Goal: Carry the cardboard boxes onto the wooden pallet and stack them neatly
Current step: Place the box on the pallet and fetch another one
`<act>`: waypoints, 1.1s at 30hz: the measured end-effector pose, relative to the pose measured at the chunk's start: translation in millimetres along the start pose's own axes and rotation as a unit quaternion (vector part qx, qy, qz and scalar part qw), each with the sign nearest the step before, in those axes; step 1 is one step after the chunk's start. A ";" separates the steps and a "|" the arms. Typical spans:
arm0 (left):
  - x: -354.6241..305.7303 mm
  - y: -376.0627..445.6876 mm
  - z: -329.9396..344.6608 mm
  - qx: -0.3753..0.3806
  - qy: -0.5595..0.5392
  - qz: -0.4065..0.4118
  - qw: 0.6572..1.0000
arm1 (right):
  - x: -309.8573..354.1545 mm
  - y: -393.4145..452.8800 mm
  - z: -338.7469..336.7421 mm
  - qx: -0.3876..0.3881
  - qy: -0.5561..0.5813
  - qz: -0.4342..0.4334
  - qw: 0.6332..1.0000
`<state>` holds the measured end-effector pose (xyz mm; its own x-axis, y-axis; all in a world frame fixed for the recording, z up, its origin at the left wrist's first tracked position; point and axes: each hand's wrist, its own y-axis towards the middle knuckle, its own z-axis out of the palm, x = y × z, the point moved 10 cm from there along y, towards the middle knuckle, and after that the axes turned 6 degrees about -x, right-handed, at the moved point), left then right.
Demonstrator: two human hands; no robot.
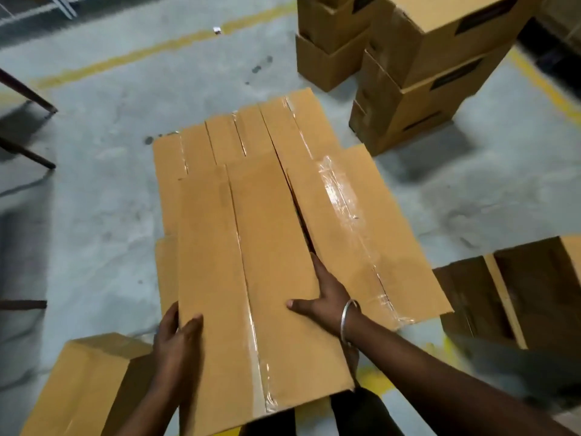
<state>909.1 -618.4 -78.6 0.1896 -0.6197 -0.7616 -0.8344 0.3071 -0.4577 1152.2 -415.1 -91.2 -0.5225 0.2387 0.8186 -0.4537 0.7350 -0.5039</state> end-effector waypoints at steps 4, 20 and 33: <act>34.9 28.7 34.6 -0.026 0.017 -0.009 0.999 | -38.9 39.6 -6.3 -0.007 -0.160 0.016 0.987; 134.2 92.6 130.4 -0.001 0.034 -0.039 0.999 | -149.9 133.4 0.3 -0.034 -0.418 0.021 0.907; 162.6 83.6 136.4 0.038 0.039 -0.073 0.996 | -168.2 116.0 0.3 0.041 -0.491 -0.058 0.868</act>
<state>940.7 -595.0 -303.2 0.2625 -0.7150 -0.6480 -0.7592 0.2614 -0.5960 1187.3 -370.2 -287.4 -0.8153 -0.5192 0.2562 -0.5731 0.6605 -0.4851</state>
